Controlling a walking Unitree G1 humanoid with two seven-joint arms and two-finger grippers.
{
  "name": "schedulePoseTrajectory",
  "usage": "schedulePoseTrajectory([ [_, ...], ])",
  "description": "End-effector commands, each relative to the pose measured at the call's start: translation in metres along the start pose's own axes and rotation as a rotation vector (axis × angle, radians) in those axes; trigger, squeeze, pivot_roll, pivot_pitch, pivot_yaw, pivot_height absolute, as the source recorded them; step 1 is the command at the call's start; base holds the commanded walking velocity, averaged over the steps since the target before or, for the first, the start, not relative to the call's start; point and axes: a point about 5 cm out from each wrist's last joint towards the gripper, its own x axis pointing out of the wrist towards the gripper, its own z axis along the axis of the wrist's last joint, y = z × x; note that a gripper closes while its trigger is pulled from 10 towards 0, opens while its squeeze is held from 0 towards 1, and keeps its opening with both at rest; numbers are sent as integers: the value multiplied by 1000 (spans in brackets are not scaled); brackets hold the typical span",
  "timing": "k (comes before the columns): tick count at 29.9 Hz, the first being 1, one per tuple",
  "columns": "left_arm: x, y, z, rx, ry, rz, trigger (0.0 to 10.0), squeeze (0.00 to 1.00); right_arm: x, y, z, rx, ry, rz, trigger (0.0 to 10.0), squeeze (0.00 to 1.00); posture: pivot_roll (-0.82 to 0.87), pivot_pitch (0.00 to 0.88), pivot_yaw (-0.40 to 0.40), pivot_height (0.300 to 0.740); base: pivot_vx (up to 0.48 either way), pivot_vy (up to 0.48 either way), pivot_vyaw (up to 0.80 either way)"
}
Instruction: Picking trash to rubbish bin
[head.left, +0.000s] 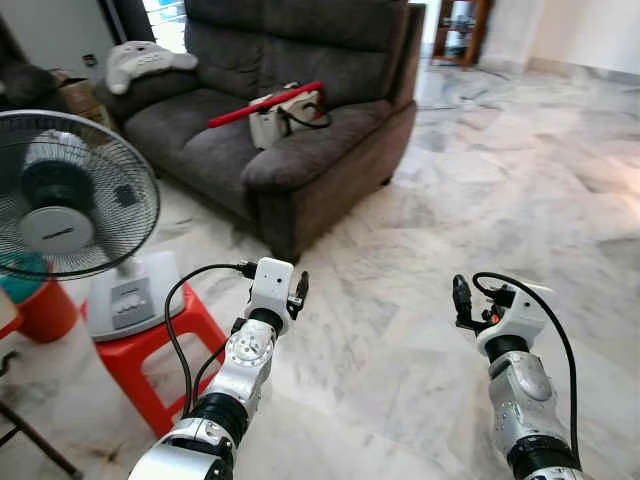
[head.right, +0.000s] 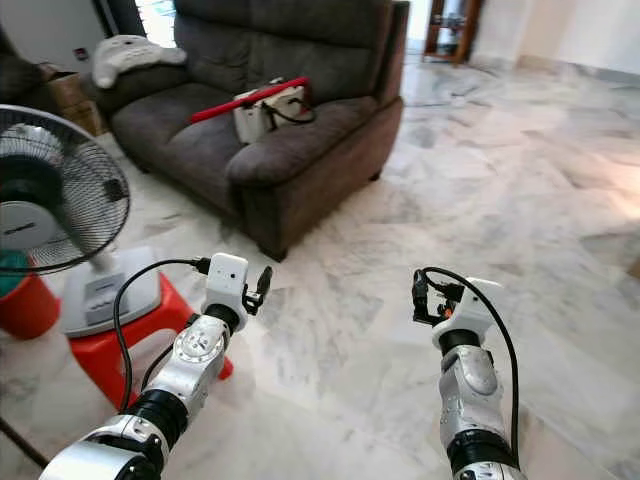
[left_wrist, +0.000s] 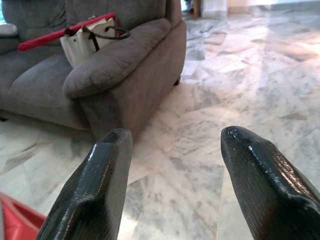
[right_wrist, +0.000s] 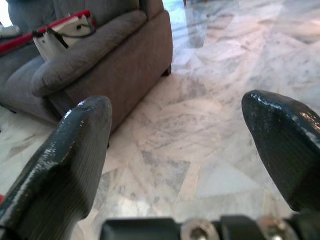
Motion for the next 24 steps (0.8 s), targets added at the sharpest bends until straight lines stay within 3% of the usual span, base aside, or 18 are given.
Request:
schedulePoseTrajectory([
  [1, 1, 4, -1, -3, 12, 13, 10000, 0, 2, 0, 5, -12, -15, 5, 10000, 0, -270, 0, 56, 740, 0, 0, 0],
  [12, 2, 4, -1, 3, 18, 15, 10000, 0, 0, -33, 18, -57, -34, -87, 10000, 0, -275, 0, 52, 740, 0, 0, 0],
  [24, 9, 1, 8, 12, 1, 4, 10000, 0, 9, -34, 32, -70, -56, -96, 10000, 0, -278, 0, 33, 740, 0, 0, 0],
])
